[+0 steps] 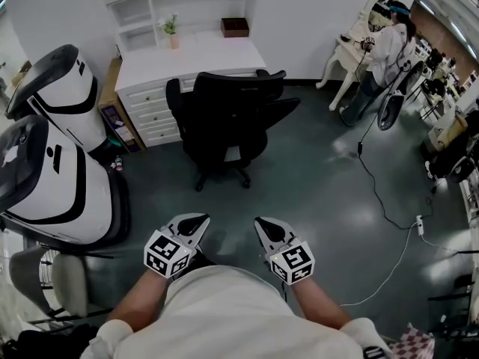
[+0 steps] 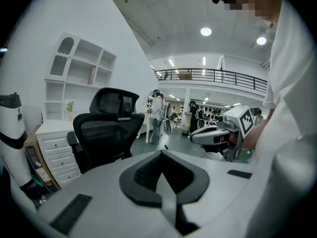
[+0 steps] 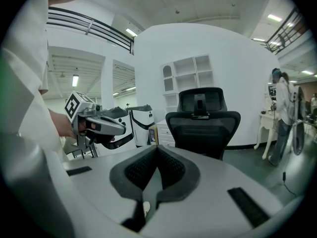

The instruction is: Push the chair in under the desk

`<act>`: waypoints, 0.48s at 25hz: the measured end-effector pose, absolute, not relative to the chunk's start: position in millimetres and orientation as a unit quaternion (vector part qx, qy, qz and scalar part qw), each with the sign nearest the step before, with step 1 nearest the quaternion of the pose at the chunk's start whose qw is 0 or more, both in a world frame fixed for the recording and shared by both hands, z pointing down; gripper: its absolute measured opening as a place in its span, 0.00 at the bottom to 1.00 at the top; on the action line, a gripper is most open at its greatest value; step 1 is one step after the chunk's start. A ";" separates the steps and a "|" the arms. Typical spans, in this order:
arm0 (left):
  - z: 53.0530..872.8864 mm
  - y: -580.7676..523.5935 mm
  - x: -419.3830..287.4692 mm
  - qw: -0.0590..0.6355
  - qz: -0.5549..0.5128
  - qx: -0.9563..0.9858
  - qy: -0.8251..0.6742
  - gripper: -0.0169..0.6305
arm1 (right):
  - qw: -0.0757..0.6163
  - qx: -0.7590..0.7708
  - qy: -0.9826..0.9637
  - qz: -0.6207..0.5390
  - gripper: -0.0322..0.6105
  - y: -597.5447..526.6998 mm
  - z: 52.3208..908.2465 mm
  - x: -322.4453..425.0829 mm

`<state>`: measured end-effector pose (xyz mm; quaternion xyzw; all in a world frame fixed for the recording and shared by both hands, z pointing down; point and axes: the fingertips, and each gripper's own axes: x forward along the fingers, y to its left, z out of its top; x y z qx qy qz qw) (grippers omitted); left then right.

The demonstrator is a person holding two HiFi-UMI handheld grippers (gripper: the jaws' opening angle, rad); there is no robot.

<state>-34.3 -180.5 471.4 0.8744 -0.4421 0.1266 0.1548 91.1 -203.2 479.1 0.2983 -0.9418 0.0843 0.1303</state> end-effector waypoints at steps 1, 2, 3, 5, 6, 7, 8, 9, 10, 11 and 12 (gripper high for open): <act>472.3 -179.2 -33.7 0.156 0.127 0.874 -0.442 0.02 | 0.130 0.298 -0.942 0.084 0.06 -202.2 479.1 91.1; 472.6 -178.1 -32.8 0.156 0.128 0.874 -0.442 0.02 | 0.130 0.299 -0.942 0.085 0.06 -201.5 479.2 91.5; 472.5 -177.3 -31.8 0.155 0.129 0.875 -0.441 0.02 | 0.130 0.300 -0.941 0.086 0.06 -201.0 479.5 92.1; 472.3 -176.5 -29.2 0.152 0.131 0.875 -0.440 0.02 | 0.131 0.301 -0.941 0.087 0.06 -199.9 481.4 94.1; 472.2 -176.2 -27.7 0.151 0.131 0.876 -0.439 0.02 | 0.132 0.301 -0.940 0.087 0.06 -199.2 482.4 95.5; 472.1 -176.0 -26.4 0.150 0.131 0.877 -0.438 0.02 | 0.132 0.302 -0.940 0.087 0.06 -198.6 483.0 97.1; 472.0 -175.7 -25.2 0.148 0.132 0.877 -0.437 0.02 | 0.132 0.304 -0.940 0.088 0.06 -198.2 483.3 98.9; 472.0 -175.4 -24.3 0.148 0.132 0.878 -0.436 0.02 | 0.132 0.305 -0.939 0.088 0.05 -197.9 483.2 100.6; 472.1 -174.9 -23.6 0.148 0.133 0.878 -0.436 0.02 | 0.132 0.306 -0.939 0.088 0.05 -197.5 483.0 101.8; 472.4 -174.2 -23.2 0.148 0.133 0.878 -0.435 0.02 | 0.132 0.307 -0.939 0.088 0.06 -197.1 483.0 102.4; 472.9 -173.3 -23.0 0.148 0.134 0.878 -0.435 0.02 | 0.131 0.307 -0.939 0.088 0.05 -196.4 483.0 102.5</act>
